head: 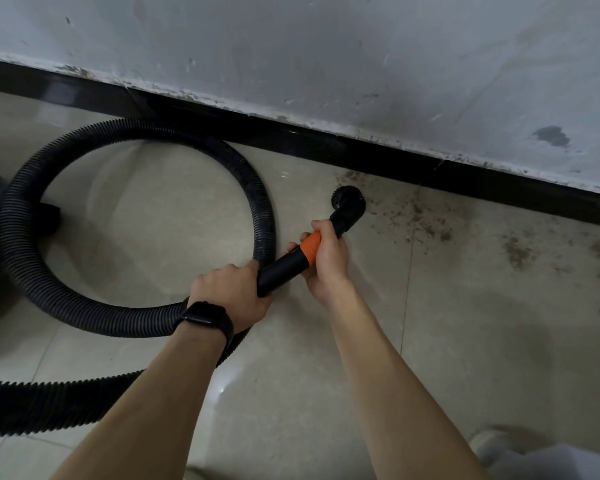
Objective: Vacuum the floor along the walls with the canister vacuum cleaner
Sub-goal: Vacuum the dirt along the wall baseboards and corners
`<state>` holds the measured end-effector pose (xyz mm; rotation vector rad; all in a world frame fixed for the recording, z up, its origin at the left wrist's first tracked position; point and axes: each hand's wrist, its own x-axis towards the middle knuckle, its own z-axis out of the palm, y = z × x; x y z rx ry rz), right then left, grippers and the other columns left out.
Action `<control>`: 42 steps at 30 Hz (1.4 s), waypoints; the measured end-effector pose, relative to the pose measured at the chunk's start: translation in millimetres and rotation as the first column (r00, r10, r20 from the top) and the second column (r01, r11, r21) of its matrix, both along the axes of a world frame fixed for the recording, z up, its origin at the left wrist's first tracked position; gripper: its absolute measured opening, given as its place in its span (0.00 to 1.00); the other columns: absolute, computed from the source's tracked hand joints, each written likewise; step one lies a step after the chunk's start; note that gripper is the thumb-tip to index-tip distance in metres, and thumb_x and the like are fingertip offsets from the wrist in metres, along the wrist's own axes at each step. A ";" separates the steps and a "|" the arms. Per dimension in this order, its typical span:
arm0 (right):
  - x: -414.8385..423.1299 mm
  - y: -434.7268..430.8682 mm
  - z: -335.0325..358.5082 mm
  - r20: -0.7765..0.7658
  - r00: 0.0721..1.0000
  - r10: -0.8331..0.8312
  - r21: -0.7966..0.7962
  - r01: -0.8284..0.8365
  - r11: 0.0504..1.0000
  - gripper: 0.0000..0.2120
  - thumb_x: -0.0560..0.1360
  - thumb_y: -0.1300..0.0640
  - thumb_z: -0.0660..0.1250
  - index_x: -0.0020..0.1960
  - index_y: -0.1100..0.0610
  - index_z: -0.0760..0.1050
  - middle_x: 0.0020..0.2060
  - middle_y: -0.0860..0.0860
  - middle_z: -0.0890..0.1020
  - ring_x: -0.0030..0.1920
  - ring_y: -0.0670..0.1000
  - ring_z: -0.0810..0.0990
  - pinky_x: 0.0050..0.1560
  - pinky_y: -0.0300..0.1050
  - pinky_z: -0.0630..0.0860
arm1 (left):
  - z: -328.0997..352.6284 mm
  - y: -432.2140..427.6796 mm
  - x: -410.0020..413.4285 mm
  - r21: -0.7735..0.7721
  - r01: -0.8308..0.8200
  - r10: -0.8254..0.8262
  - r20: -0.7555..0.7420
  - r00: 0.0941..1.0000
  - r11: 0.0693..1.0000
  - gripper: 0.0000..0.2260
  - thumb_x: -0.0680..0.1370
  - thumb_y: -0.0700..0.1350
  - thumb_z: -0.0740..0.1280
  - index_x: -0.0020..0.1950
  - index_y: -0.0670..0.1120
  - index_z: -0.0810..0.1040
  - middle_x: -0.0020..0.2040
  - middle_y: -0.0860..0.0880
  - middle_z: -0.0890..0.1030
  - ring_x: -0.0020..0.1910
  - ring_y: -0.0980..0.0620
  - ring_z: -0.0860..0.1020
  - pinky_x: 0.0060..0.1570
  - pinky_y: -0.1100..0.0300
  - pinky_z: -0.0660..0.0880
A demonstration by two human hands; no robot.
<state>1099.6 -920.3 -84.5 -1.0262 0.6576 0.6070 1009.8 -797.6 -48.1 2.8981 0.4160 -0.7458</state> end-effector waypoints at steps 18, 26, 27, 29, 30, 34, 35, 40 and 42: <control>50.5 23.8 -5.0 0.008 0.994 0.113 -0.035 -0.113 0.993 0.09 0.78 0.59 0.68 0.55 0.60 0.71 0.33 0.53 0.76 0.30 0.54 0.79 0.35 0.50 0.81 | -6.1 1.6 28.1 -0.085 -0.182 0.188 0.069 0.980 0.980 0.12 0.76 0.59 0.62 0.51 0.52 0.72 0.37 0.52 0.74 0.34 0.50 0.74 0.36 0.57 0.72; 42.7 48.2 9.9 -0.055 0.993 0.107 -0.040 -0.109 0.993 0.18 0.80 0.57 0.68 0.66 0.64 0.69 0.39 0.56 0.77 0.29 0.54 0.81 0.45 0.59 0.83 | 9.2 28.7 21.0 -0.184 -0.257 0.259 -0.012 0.966 0.949 0.10 0.70 0.58 0.67 0.39 0.53 0.73 0.37 0.51 0.79 0.36 0.49 0.78 0.39 0.55 0.79; 36.4 48.2 9.1 -0.070 0.993 0.094 -0.049 -0.097 0.994 0.16 0.80 0.57 0.68 0.63 0.64 0.70 0.41 0.57 0.78 0.30 0.54 0.82 0.46 0.57 0.84 | 12.6 30.5 17.9 -0.171 -0.240 0.239 -0.029 0.971 0.956 0.09 0.70 0.57 0.68 0.39 0.53 0.74 0.36 0.51 0.79 0.36 0.50 0.78 0.38 0.56 0.78; 21.5 44.2 10.6 -0.113 0.991 0.067 -0.052 -0.073 0.996 0.09 0.81 0.57 0.67 0.53 0.62 0.72 0.40 0.56 0.79 0.33 0.55 0.83 0.48 0.56 0.85 | 19.7 34.5 10.9 -0.146 -0.193 0.187 -0.060 0.981 0.970 0.08 0.70 0.57 0.69 0.40 0.54 0.74 0.36 0.53 0.79 0.36 0.51 0.78 0.37 0.57 0.77; 14.7 41.3 12.1 -0.142 0.989 0.047 -0.056 -0.056 0.997 0.08 0.82 0.57 0.67 0.50 0.61 0.72 0.39 0.56 0.79 0.33 0.55 0.83 0.49 0.57 0.85 | 23.5 37.0 8.2 -0.129 -0.163 0.155 -0.072 0.985 0.978 0.08 0.70 0.57 0.69 0.41 0.55 0.75 0.36 0.53 0.79 0.36 0.52 0.78 0.38 0.57 0.77; -13.8 26.4 20.3 -0.217 0.976 -0.034 -0.062 0.021 0.998 0.08 0.82 0.57 0.67 0.50 0.63 0.72 0.38 0.56 0.79 0.34 0.56 0.84 0.50 0.58 0.84 | 36.3 44.1 4.9 -0.024 0.038 -0.040 -0.118 0.992 0.999 0.10 0.70 0.62 0.66 0.43 0.57 0.75 0.37 0.56 0.77 0.38 0.52 0.78 0.36 0.59 0.72; -20.5 21.8 21.2 -0.221 0.974 -0.050 -0.062 0.037 0.997 0.09 0.81 0.57 0.67 0.52 0.63 0.72 0.37 0.56 0.80 0.34 0.56 0.84 0.51 0.58 0.84 | 38.8 43.3 5.3 -0.017 0.076 -0.077 -0.129 0.989 0.997 0.10 0.70 0.62 0.66 0.44 0.57 0.75 0.37 0.56 0.77 0.38 0.52 0.78 0.36 0.59 0.72; -37.9 -15.4 30.5 -0.226 0.962 -0.154 -0.093 0.136 0.986 0.08 0.81 0.57 0.69 0.50 0.62 0.74 0.38 0.56 0.82 0.39 0.56 0.85 0.44 0.55 0.84 | 43.9 12.0 7.0 -0.047 0.179 -0.184 -0.153 0.971 0.983 0.09 0.71 0.61 0.64 0.46 0.57 0.75 0.38 0.55 0.76 0.38 0.51 0.77 0.37 0.59 0.72; -40.2 -29.8 29.9 -0.215 0.953 -0.212 -0.154 0.181 0.971 0.08 0.82 0.56 0.68 0.50 0.61 0.74 0.38 0.55 0.79 0.36 0.54 0.84 0.36 0.48 0.82 | 40.6 -7.5 7.2 -0.076 0.198 -0.207 -0.149 0.967 0.977 0.10 0.72 0.60 0.64 0.48 0.57 0.76 0.39 0.54 0.76 0.39 0.51 0.77 0.39 0.58 0.73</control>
